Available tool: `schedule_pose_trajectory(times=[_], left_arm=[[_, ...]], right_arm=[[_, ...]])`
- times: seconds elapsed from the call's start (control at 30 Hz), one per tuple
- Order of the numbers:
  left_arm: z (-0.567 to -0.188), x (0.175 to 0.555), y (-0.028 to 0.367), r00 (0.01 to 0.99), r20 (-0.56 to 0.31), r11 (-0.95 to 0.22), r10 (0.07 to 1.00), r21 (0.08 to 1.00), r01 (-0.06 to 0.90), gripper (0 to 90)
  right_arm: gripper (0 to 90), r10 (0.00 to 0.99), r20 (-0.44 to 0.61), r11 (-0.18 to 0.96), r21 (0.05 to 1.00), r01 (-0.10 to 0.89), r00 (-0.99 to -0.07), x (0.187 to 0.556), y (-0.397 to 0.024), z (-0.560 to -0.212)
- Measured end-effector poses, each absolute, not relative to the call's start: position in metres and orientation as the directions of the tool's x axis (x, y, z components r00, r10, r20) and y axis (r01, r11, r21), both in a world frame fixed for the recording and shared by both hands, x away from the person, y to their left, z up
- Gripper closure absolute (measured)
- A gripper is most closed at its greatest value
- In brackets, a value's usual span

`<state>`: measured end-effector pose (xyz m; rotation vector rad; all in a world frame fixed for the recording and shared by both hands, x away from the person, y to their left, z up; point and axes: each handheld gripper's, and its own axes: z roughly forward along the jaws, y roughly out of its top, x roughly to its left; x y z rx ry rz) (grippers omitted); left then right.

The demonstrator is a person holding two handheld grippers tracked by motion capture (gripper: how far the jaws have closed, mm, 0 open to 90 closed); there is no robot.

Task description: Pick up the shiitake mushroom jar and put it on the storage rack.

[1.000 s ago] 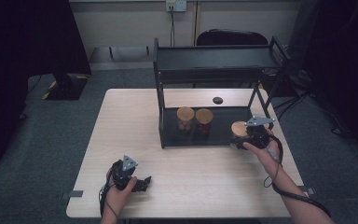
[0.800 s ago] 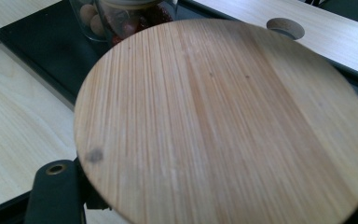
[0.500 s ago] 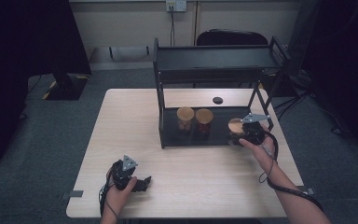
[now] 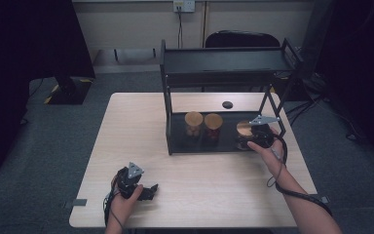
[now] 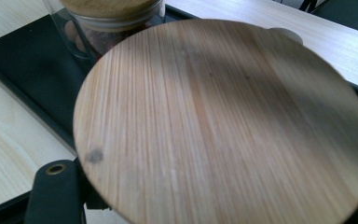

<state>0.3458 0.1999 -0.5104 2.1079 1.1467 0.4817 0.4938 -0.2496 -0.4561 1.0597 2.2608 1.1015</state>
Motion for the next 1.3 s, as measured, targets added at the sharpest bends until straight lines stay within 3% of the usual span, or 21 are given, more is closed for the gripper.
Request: schedule_pose_trajectory(times=[1.3], left_arm=[[-0.510,0.346,0.200,0.543,0.001,-0.381,0.839,0.714,0.587,0.1]], right_arm=[[25.7,0.796,-0.044,0.399,0.789,0.468,-0.604,0.522,-0.235,-0.470]])
